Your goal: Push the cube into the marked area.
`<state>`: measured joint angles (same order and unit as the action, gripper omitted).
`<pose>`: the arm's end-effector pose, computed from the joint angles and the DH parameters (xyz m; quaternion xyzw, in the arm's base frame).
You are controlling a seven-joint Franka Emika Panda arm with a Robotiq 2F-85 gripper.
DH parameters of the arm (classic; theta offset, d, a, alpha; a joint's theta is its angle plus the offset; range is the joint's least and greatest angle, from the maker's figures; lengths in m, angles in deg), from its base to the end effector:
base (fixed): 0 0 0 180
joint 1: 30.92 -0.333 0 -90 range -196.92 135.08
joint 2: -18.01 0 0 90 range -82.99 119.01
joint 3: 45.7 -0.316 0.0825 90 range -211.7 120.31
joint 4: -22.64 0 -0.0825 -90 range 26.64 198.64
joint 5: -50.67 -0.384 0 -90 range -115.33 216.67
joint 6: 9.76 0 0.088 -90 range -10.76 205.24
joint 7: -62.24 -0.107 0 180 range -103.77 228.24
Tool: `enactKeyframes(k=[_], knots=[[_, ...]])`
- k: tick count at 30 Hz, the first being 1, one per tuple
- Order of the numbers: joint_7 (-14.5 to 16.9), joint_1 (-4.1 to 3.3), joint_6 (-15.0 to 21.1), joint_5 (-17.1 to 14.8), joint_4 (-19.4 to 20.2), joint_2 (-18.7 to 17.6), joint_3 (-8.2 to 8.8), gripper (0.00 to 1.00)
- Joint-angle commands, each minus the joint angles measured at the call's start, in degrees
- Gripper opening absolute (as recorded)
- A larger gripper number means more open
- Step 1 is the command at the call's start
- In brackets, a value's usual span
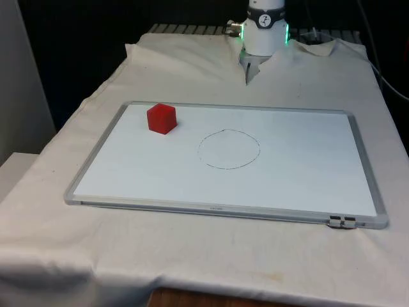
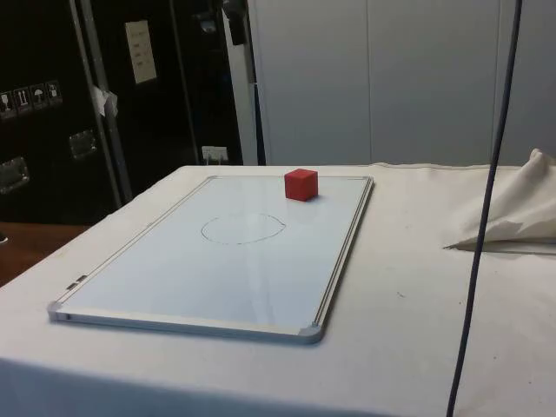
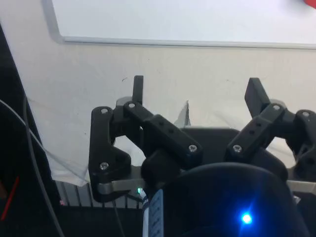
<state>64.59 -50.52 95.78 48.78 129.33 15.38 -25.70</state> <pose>0.5670 0.0012 0.4847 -0.9994 -0.0120 0.0314 0.0086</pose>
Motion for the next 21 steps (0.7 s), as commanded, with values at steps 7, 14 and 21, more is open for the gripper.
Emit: enactKeyframes(k=[7, 14, 21], knots=[[-0.06, 0.00, 0.00, 0.00, 0.00, 0.00, 0.00, 0.70], [0.00, 0.00, 0.00, 0.00, 0.00, 0.00, 0.00, 0.33], [0.63, 0.40, 0.11, -0.11, 0.17, 0.17, 0.46, 0.00]])
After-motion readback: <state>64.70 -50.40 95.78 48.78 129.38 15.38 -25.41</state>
